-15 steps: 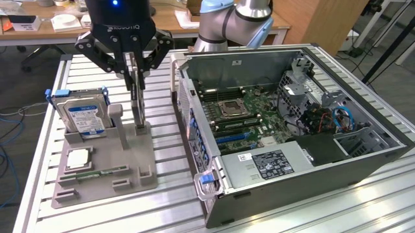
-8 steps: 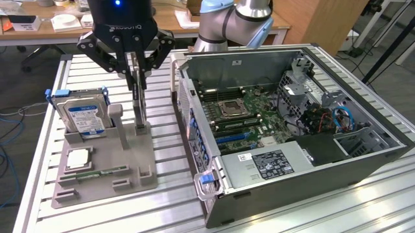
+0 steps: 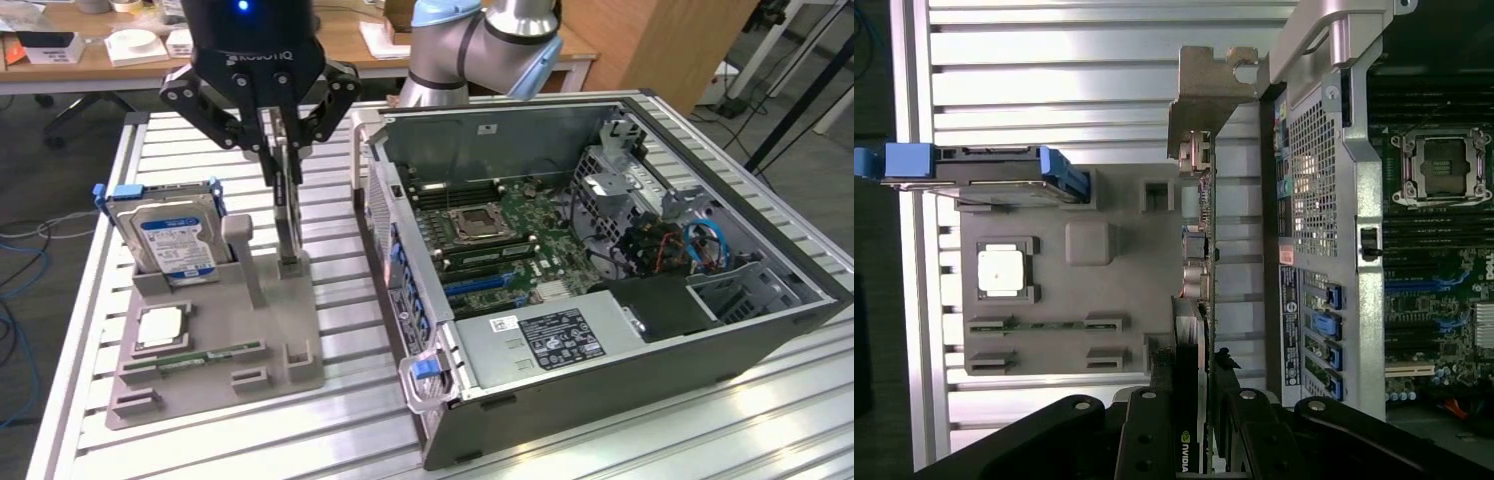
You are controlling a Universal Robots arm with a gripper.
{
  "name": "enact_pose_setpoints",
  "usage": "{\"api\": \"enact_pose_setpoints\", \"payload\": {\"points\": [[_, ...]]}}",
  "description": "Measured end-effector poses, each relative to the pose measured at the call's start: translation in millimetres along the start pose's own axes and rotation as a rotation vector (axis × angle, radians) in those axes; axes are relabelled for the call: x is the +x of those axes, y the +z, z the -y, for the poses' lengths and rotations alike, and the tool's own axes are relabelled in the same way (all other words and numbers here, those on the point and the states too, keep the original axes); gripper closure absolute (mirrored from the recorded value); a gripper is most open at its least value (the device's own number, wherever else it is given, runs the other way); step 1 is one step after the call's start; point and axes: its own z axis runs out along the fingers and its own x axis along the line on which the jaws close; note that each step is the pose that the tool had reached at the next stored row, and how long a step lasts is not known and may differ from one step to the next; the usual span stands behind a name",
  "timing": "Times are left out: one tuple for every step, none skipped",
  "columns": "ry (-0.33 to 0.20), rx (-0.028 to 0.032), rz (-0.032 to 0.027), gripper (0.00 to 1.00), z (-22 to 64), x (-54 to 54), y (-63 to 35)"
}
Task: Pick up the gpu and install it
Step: 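Pick up the gpu and move the gpu toward the slot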
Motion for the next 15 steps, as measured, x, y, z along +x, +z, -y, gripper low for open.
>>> {"api": "enact_pose_setpoints", "payload": {"points": [[0.0,0.0,0.0,0.74,0.0,-0.4,0.0],[0.0,0.0002,-0.0002,0.74,0.0,-0.9,0.0],[0.0,0.0001,-0.0001,0.74,-0.1,-1.4,0.0],[0.0,0.0,0.0,0.74,-0.1,-2.0,0.1],[0.0,0.0001,0.0,0.74,-0.1,-2.3,0.1],[0.0,0.0,0.0,0.74,-0.1,-2.3,0.1],[0.0,0.0001,-0.0001,0.74,-0.1,-2.3,0.1],[0.0,0.0001,0.0,0.74,-0.1,-2.3,0.1],[0.0,0.0001,-0.0001,0.74,-0.1,-2.4,0.1],[0.0,0.0002,-0.0001,0.74,-0.1,-2.4,0.0],[0.0,0.0001,-0.0001,0.74,-0.1,-2.6,0.1],[0.0,0.0001,-0.0001,0.74,-0.2,-2.9,0.1],[-0.001,0.0001,-0.0002,0.74,-0.2,-3.6,0.1],[-0.001,0.0001,-0.0001,0.74,-0.3,-4.6,0.2],[-0.002,0.0001,-0.0002,0.74,-0.3,-5.5,0.2]]}}
